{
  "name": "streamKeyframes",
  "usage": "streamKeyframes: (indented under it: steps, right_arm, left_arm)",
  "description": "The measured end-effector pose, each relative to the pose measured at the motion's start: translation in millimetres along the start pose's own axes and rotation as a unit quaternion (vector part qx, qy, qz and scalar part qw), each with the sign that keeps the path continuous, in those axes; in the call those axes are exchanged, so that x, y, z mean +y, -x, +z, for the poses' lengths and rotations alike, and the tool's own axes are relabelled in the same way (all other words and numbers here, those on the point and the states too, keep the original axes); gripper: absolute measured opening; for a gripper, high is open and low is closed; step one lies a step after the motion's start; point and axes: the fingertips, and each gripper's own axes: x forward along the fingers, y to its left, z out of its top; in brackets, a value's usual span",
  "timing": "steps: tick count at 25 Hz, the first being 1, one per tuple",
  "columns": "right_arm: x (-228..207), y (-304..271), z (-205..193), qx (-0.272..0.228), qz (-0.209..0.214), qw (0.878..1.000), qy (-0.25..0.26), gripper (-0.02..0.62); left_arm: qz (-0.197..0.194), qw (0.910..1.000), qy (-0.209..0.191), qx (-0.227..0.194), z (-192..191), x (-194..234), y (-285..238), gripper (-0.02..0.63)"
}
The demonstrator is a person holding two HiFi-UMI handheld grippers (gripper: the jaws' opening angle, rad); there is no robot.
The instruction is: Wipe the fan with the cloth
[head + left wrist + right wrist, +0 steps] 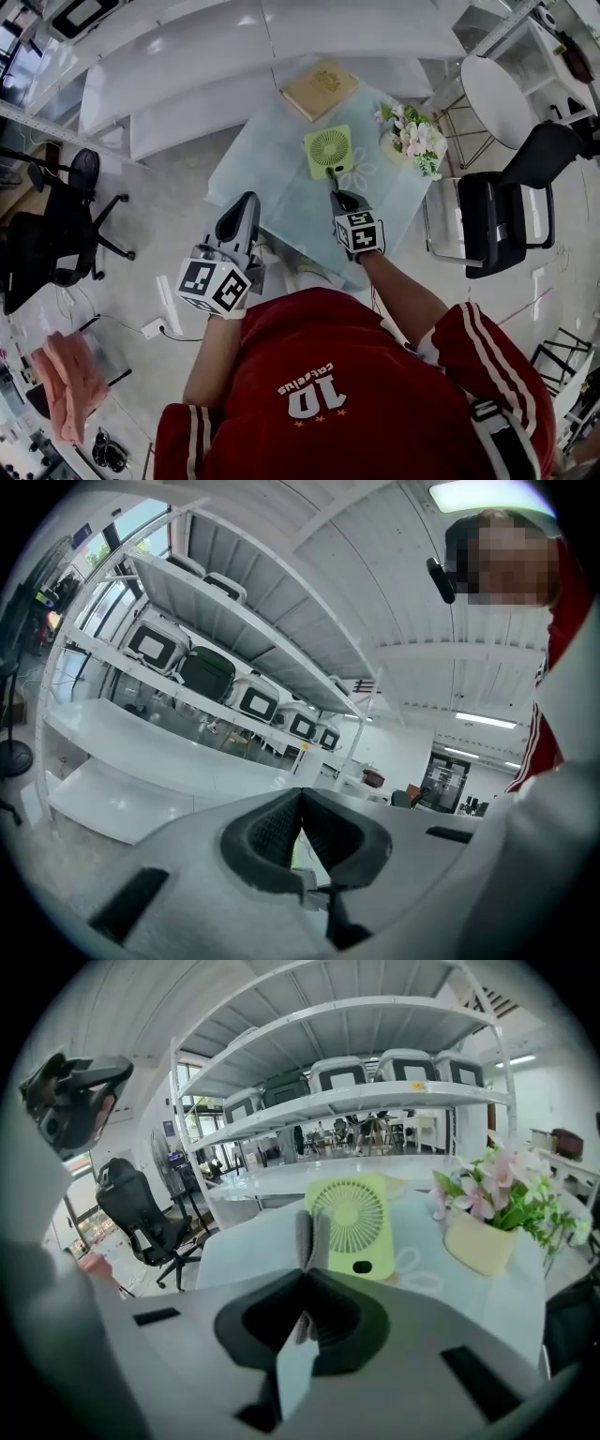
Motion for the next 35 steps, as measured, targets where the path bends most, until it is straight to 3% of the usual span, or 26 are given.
streamKeyframes:
  steps: [5,14,19,21,29,35]
  right_arm:
    - [-11.5,29.7,14.6,-0.032,-0.006,0.999,-0.017,0.012]
    - [4.8,111.6,88.7,-0.147,-0.010,0.989,-0.006,0.014]
    - [28.7,163.2,114.4,-0.189,-0.011,0.982,-0.021,0.014]
    - [41.7,183.6,123.3,-0.202,-0.014,0.979,-0.040,0.014]
    - [97.6,248.4,158.3,-0.228,-0.025,0.973,-0.031,0.015]
    - [129.3,292.1,174.7,-0.244,-0.033,0.969,-0.027,0.015]
  left_arm:
    - [-0.018,0.9998,0.000,-0.005,0.2,-16.0,-11.0,0.003]
    - [-0.062,0.9967,-0.048,-0.022,38.0,-29.8,-19.9,0.003]
    - [-0.093,0.9948,-0.002,-0.041,65.0,-31.0,-0.3,0.003]
    - [-0.103,0.9938,-0.003,-0.043,75.8,-33.2,13.5,0.003]
    - [-0.141,0.9860,-0.088,-0.016,93.1,-52.3,59.5,0.003]
    - [-0.178,0.9773,-0.113,-0.022,107.2,-71.4,86.4,0.003]
